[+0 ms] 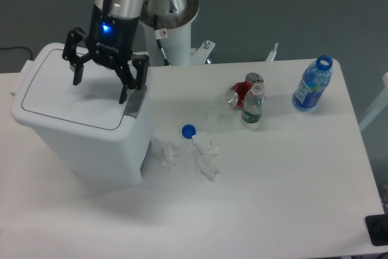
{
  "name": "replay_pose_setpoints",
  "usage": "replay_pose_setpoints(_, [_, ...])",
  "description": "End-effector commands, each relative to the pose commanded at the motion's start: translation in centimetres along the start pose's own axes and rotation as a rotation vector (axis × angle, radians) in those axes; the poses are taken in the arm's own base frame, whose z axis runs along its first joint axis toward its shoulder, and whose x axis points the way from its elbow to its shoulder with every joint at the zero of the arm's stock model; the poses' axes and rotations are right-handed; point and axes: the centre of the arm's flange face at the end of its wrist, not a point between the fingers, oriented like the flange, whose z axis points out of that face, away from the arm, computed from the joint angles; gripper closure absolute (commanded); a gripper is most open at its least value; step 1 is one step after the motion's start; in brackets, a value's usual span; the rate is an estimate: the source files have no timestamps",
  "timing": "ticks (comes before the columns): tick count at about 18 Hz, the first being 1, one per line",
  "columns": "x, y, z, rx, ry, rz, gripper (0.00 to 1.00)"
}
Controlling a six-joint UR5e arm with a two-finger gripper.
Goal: Close the trash can
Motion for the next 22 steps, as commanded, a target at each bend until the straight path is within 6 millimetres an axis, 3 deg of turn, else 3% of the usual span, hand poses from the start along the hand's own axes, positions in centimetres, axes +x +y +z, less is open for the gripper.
replay_pose_setpoints(5, [-4.6, 1.0, -3.1, 0.031, -0.078, 0.023, 0.00])
replay_pose_setpoints(9, [-9.8, 2.5, -5.2, 0.036, -0.149, 0.030, 0.00])
replay_pose_setpoints(12, [-11.9, 3.2, -5.8, 0.007, -0.195, 0.092, 0.00])
replay_pose_setpoints(15, [-14.3, 4.9, -5.6, -0.095, -0.268, 0.156, 0.00])
replay_pose_setpoints(18, [-17.0, 6.0, -3.5, -0.182, -0.280, 0.189, 0.00])
replay_pose_setpoints(22, [-18.6, 6.2, -2.6, -0.243, -0.305, 0.218, 0.00])
